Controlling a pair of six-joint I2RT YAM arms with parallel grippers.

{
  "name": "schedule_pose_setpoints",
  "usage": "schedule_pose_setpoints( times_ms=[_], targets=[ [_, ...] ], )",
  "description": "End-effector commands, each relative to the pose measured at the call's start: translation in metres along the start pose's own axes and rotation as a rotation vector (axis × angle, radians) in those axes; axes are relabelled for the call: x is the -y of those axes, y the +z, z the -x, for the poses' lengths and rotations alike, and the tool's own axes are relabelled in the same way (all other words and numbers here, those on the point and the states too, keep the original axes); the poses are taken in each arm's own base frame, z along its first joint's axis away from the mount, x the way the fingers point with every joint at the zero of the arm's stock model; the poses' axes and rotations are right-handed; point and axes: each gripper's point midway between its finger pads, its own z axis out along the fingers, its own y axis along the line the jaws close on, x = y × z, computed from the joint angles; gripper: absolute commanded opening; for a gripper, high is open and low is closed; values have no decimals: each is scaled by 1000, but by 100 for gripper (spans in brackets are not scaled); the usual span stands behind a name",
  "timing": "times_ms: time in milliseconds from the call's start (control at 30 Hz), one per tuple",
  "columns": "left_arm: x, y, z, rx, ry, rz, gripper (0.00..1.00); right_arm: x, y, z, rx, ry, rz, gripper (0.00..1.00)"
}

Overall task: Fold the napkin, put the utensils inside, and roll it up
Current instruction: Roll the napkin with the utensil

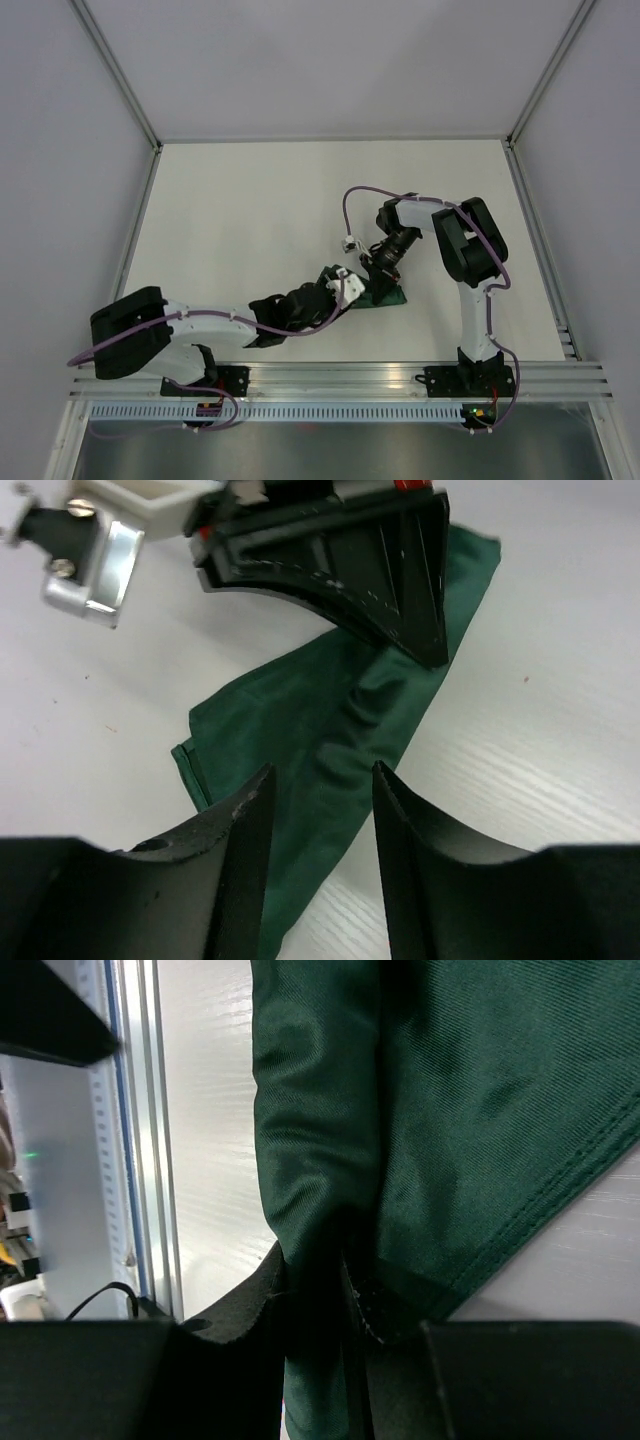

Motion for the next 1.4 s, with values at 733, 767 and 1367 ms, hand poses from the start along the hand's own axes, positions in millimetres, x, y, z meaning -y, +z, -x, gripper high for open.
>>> schedule_pose_setpoints(
  times_ms=[733, 767, 1367],
  targets=[
    [54, 50, -17, -74, 425, -104, 69, 35, 5, -27, -87, -13, -16, 35],
    [53, 52, -21, -90, 408, -109, 69, 36, 5, -27, -88, -13, -15, 35],
    [48, 57, -64, -325, 123, -333, 28, 32, 2, -23, -72, -20, -14, 45]
  ],
)
